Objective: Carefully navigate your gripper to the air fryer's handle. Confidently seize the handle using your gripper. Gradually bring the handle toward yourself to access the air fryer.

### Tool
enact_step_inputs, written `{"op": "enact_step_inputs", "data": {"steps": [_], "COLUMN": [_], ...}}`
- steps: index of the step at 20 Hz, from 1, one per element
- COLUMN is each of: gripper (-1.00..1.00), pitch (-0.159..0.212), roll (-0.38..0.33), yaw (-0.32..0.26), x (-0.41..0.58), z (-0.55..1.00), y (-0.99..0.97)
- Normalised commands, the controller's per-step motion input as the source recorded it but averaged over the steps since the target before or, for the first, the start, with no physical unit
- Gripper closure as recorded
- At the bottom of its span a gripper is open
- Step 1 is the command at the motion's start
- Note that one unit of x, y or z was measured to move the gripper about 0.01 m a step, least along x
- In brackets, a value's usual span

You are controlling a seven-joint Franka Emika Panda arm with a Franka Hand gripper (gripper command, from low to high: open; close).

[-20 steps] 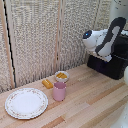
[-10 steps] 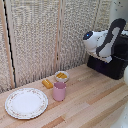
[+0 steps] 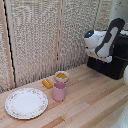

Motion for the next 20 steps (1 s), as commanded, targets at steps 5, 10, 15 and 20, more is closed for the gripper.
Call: {"op": "enact_step_inputs", "data": {"steps": [5, 10, 15, 20], "gripper": [1.00, 1.00, 1.00, 1.00], "pitch": [0.194, 0.140, 0.047, 0.062], "roll": [0.286, 0.321, 0.269, 0.198], "yaw": [-0.002, 0.000, -0.047, -0.091], "x": [0.001, 0.022, 0.053, 0.141], "z": [0.21, 0.14, 0.24, 0.16], "y": [-0.06, 0.15, 0.54, 0.63]}}
